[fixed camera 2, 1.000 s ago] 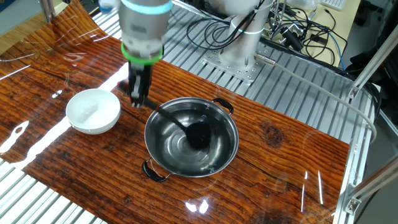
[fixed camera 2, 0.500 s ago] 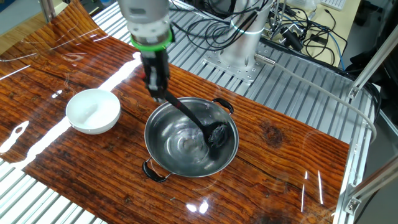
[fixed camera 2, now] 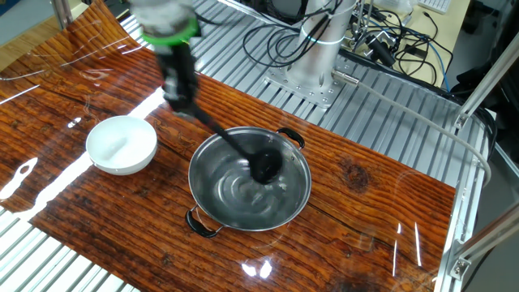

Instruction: Scoop water with a large spoon from one bowl to another

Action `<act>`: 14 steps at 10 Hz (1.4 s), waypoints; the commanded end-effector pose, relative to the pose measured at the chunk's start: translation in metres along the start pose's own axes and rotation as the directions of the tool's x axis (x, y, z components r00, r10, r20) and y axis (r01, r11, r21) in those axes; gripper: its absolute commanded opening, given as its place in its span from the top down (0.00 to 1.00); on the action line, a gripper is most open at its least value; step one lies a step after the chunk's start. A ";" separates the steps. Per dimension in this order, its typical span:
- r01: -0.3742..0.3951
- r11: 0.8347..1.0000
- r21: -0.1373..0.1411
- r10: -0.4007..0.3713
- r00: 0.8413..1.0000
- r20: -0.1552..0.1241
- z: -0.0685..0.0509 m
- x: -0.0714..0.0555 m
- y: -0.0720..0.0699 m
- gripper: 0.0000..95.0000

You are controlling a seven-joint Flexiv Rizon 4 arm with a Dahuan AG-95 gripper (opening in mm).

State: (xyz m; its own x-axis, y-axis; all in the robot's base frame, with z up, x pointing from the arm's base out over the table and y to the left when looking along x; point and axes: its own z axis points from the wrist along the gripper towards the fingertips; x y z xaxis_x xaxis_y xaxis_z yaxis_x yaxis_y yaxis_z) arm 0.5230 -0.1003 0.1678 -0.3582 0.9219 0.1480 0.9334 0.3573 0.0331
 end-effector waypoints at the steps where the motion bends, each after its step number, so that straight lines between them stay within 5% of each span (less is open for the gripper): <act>1: -0.014 1.000 0.028 0.013 0.999 0.033 -0.001 0.004 -0.002 0.40; 7: -0.017 0.999 0.027 0.017 0.999 0.030 0.000 0.005 -0.002 0.40; 9: -0.025 0.998 0.059 0.022 0.999 0.039 0.000 0.005 -0.002 0.40; 14: -0.012 0.996 0.088 0.010 1.000 0.029 -0.001 0.006 -0.001 0.40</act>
State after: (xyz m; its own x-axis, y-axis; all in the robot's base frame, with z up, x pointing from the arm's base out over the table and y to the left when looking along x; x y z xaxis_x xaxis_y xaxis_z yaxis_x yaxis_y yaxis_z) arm 0.5161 -0.0951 0.1703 -0.3509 0.9289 0.1183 0.9316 0.3591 -0.0562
